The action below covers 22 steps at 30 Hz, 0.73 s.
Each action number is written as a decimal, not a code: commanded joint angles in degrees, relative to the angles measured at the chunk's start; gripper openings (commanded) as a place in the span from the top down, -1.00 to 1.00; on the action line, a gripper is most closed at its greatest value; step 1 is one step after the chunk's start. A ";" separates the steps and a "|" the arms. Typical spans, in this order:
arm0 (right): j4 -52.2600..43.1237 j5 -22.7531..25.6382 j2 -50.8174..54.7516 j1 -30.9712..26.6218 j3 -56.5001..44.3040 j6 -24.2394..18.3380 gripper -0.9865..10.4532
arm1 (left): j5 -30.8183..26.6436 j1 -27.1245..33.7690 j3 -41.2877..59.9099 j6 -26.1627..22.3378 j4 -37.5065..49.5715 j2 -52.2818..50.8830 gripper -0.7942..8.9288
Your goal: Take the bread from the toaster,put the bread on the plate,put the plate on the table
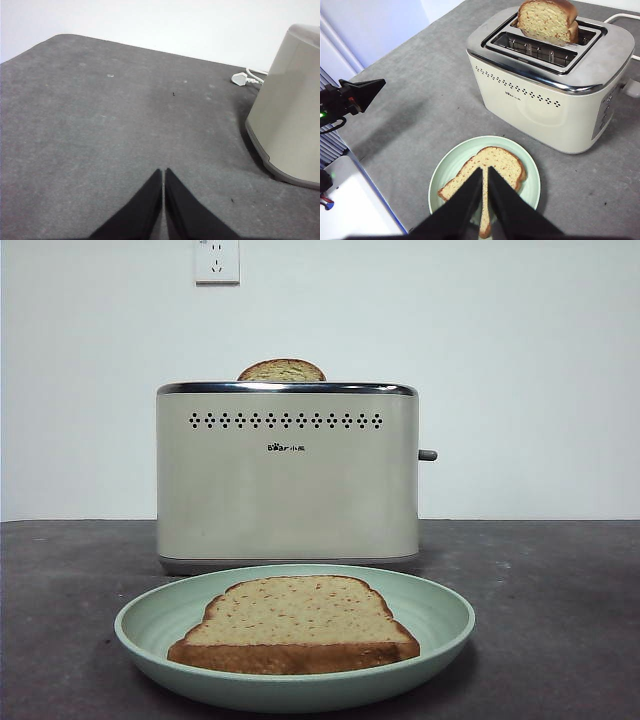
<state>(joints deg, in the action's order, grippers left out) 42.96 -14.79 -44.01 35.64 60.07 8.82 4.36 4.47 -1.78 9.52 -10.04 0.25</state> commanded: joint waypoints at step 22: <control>-1.16 3.32 1.68 -3.10 0.68 -6.47 0.82 | -0.11 -0.02 1.38 0.22 -0.20 0.00 0.82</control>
<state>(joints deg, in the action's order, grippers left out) 42.63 -12.71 -43.31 33.63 60.05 5.96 4.36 4.47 -1.78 9.61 -10.04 0.25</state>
